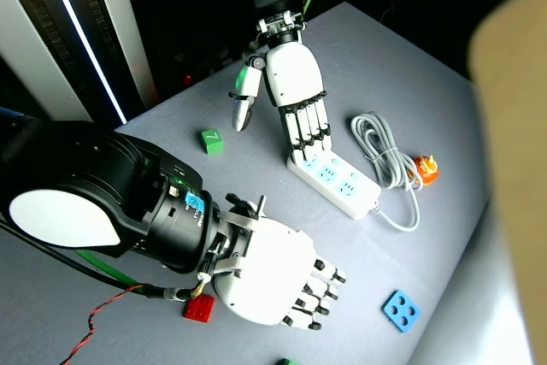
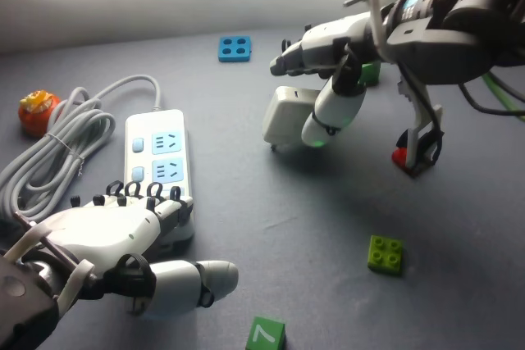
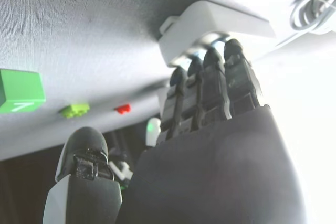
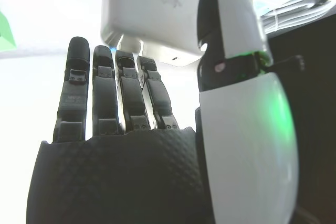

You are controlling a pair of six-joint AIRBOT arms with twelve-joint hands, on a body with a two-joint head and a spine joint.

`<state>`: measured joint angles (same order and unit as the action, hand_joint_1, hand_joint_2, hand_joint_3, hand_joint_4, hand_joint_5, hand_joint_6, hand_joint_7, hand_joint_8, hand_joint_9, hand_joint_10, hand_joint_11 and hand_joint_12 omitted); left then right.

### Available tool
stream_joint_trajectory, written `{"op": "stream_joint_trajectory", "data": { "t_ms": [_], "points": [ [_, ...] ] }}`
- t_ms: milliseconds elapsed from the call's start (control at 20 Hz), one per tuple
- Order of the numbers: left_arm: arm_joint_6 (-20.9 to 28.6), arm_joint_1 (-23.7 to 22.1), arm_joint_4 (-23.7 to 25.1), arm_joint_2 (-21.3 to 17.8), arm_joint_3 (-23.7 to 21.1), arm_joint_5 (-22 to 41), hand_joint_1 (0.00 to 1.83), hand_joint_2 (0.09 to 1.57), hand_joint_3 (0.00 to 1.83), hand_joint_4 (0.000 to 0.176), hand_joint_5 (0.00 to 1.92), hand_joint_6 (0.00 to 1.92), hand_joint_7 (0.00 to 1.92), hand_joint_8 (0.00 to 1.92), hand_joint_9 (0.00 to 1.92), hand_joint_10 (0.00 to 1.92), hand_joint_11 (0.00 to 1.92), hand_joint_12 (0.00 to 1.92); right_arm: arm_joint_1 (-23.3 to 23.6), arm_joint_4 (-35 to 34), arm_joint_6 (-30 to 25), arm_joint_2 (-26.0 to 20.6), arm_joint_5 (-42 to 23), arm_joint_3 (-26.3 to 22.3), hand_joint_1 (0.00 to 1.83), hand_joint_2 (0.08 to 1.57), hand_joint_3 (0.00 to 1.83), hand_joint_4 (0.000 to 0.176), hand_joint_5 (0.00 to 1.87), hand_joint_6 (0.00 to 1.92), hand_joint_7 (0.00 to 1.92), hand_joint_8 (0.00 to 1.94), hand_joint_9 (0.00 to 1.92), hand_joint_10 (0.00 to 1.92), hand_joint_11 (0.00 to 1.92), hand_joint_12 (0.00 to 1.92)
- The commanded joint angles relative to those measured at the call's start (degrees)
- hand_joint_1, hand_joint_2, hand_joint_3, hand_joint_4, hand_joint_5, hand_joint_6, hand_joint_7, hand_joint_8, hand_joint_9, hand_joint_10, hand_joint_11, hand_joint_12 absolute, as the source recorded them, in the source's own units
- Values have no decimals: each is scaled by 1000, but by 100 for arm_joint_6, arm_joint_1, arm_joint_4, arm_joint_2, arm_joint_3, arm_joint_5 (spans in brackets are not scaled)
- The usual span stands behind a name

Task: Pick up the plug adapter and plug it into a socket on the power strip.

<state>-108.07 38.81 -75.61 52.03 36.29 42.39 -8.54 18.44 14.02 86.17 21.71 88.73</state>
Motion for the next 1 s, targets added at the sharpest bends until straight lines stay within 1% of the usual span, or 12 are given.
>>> {"op": "stream_joint_trajectory", "data": {
  "t_ms": [0,100,150,250,350,450,500,600,750,950],
  "points": [
    [47,22,59,15,4,64,0,1153,0,0,81,2,90,5,49,7,19,17,-17,44,55,20,-464,61,1142,982,0,0,123,0,124,1,123,1,0,559],
    [146,47,57,15,1,50,0,1155,0,0,74,0,84,2,44,4,17,16,-55,22,89,85,-541,156,1130,985,0,0,128,2,128,3,126,2,0,560],
    [217,69,57,15,1,50,0,1153,0,0,70,1,73,2,35,3,18,18,-63,-94,154,95,-587,186,1124,996,3,0,124,0,123,0,121,0,0,530],
    [261,80,57,15,1,50,0,1153,0,0,78,5,73,2,30,1,15,18,-68,-561,396,121,-653,269,1120,997,3,0,125,1,114,0,110,0,0,524],
    [287,91,57,15,1,31,0,1156,0,0,84,6,91,8,41,5,11,18,-82,-642,396,169,-637,358,1120,997,0,0,117,4,110,3,112,3,0,528],
    [288,97,57,15,-2,0,0,1154,0,0,76,1,77,1,30,0,2,15,-108,-648,403,214,-644,438,1110,994,0,0,139,5,126,3,127,4,0,592],
    [288,100,57,15,-7,-10,0,1150,0,0,78,2,73,0,31,1,10,19,-121,-664,432,236,-655,482,1108,1004,3,0,137,3,127,2,126,3,0,594],
    [288,105,57,15,-19,-36,0,1146,0,0,83,4,80,3,37,3,15,23,-141,-1495,1200,273,-715,592,1130,1013,4,0,125,0,118,1,120,0,0,551],
    [288,126,57,15,-33,-61,0,1146,0,0,84,3,81,3,33,1,9,22,-178,-1531,1258,353,-684,735,1118,1015,3,0,149,6,157,10,144,6,0,595],
    [280,148,57,15,-44,-94,0,1150,0,0,91,4,88,4,39,2,8,25,-225,-1531,1439,393,-741,783,1087,1012,0,0,132,1,145,0,131,0,0,600]
  ]
}}
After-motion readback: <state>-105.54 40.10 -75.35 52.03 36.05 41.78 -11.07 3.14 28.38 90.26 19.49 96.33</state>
